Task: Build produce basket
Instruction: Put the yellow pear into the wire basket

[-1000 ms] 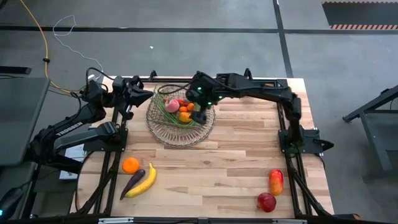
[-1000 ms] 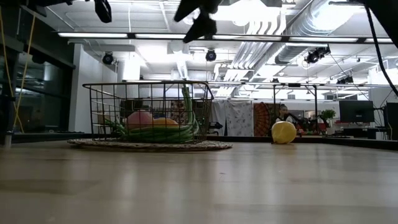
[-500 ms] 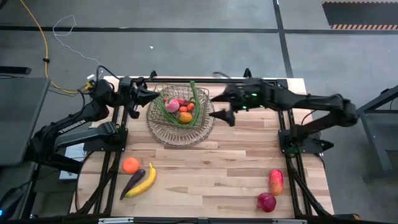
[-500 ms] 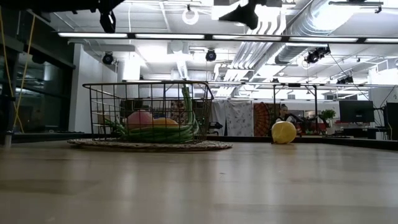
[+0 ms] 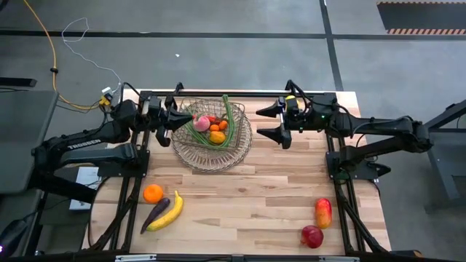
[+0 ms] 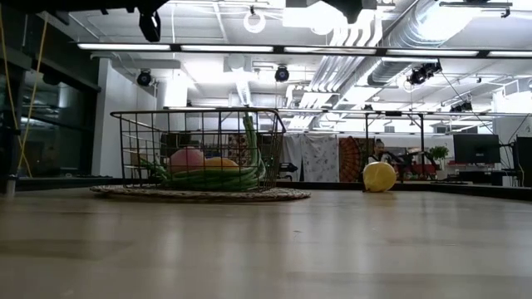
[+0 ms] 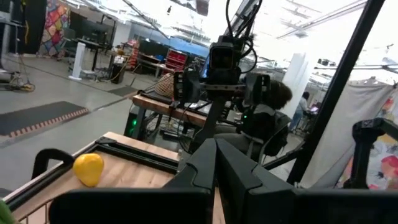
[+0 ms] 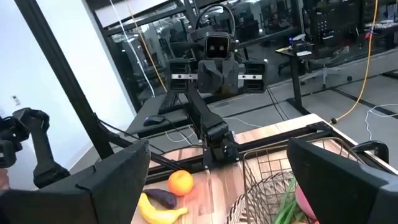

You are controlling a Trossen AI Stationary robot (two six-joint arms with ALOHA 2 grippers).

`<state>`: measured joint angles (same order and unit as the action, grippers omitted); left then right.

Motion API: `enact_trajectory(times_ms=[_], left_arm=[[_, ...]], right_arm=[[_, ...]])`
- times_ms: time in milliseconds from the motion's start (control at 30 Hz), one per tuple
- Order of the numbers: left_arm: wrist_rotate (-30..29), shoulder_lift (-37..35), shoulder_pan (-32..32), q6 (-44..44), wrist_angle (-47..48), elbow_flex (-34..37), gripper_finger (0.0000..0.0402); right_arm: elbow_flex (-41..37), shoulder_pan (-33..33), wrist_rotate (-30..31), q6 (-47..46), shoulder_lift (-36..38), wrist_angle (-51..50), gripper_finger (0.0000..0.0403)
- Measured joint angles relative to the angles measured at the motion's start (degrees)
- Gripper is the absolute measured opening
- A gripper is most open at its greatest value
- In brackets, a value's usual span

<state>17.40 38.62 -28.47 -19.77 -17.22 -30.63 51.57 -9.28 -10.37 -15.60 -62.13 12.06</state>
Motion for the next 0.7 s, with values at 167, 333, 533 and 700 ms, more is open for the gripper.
enact_trajectory(times_ms=[167, 333, 533, 700], left_arm=[[-3.0, 1.3, 3.8, 1.3, 0.1, 0.0, 0.0], [-3.1, 2.4, 5.0, -0.9, 0.1, 0.0, 0.0], [-2.8, 2.5, 5.0, -1.6, 0.0, 0.0, 0.0], [-2.8, 2.5, 5.0, -1.7, 0.1, 0.0, 0.0]], right_arm=[[0.0, 0.0, 4.4, -3.7, -0.1, -0.7, 0.0367], [0.7, -2.0, 22.3, -16.3, -0.1, -7.2, 0.0367], [11.5, -14.5, 30.9, -33.4, -3.9, -45.7, 0.0367], [16.3, -27.3, 27.7, -32.4, -12.3, -63.7, 0.0367]])
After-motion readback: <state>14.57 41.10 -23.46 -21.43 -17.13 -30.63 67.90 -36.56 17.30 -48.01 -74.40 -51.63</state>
